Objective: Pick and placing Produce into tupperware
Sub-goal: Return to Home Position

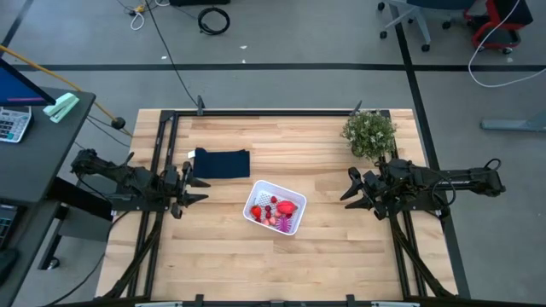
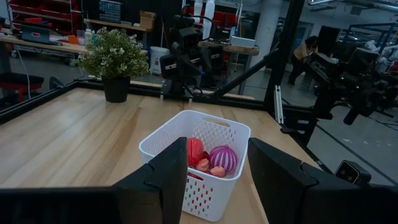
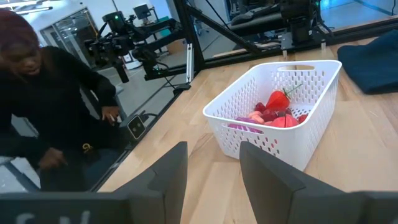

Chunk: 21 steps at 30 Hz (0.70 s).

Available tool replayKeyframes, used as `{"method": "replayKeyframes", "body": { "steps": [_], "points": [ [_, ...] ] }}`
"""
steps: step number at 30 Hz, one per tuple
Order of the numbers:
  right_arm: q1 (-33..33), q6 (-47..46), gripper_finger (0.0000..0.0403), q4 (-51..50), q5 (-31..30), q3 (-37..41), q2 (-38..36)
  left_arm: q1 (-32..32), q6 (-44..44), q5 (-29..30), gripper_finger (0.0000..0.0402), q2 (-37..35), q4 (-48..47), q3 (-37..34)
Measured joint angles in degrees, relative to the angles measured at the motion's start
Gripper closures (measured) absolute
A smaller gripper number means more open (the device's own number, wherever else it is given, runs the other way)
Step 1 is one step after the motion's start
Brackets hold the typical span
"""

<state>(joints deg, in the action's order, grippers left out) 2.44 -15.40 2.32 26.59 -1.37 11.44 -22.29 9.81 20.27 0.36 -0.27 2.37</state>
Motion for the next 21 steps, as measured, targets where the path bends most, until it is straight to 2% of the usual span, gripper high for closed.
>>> {"method": "replayKeyframes", "body": {
  "steps": [21],
  "points": [
    [0.02,0.0,0.0248,-0.01,0.02,0.0,0.0,0.01,0.0,0.02,0.0218,0.0,0.0,0.0]
  ]
}}
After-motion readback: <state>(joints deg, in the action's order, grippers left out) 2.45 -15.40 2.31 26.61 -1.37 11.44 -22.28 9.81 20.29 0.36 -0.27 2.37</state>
